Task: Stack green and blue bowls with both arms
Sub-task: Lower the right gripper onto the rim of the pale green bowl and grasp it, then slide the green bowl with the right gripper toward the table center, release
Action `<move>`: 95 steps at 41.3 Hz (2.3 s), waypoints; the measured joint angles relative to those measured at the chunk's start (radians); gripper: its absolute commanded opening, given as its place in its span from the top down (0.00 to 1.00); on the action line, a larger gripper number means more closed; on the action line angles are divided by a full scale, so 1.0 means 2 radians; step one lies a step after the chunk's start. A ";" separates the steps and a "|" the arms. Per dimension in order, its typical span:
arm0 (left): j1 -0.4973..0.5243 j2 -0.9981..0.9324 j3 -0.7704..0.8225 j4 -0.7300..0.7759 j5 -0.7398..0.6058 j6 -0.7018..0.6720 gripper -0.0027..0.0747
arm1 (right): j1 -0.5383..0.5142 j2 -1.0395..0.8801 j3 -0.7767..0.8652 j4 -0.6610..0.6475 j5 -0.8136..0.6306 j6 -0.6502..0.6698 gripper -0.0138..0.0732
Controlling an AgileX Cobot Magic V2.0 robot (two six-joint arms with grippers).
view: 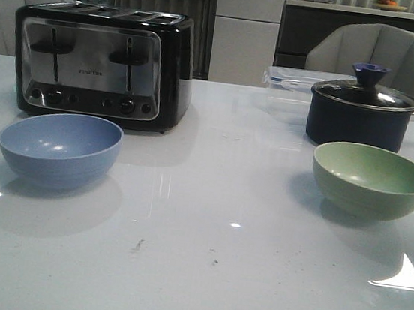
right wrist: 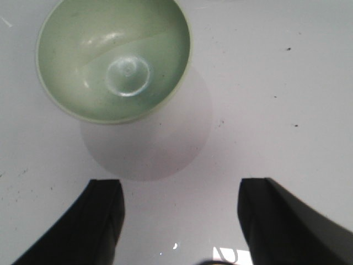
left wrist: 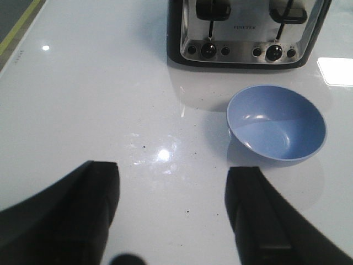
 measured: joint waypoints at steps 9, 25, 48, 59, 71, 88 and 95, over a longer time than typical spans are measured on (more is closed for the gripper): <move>0.000 0.000 0.000 0.000 0.000 0.000 0.33 | -0.005 0.141 -0.103 0.014 0.014 0.000 0.21; 0.000 0.000 0.000 0.000 0.000 0.000 0.33 | -0.005 0.322 -0.236 0.016 0.037 0.000 0.44; 0.000 0.000 0.000 0.000 0.000 0.000 0.33 | 0.017 0.309 -0.257 0.015 0.077 -0.008 0.78; 0.000 0.000 0.000 0.000 0.000 0.000 0.33 | 0.133 0.264 -0.257 0.014 0.083 -0.015 0.78; 0.000 0.000 0.000 0.000 0.000 0.000 0.33 | 0.241 0.314 -0.257 0.017 0.067 -0.017 0.77; 0.000 0.000 0.000 0.000 0.000 0.000 0.33 | 0.257 0.334 -0.257 0.020 0.034 -0.020 0.25; 0.000 0.009 0.000 -0.001 0.000 0.003 0.33 | 0.262 0.252 -0.225 0.020 0.016 -0.044 0.27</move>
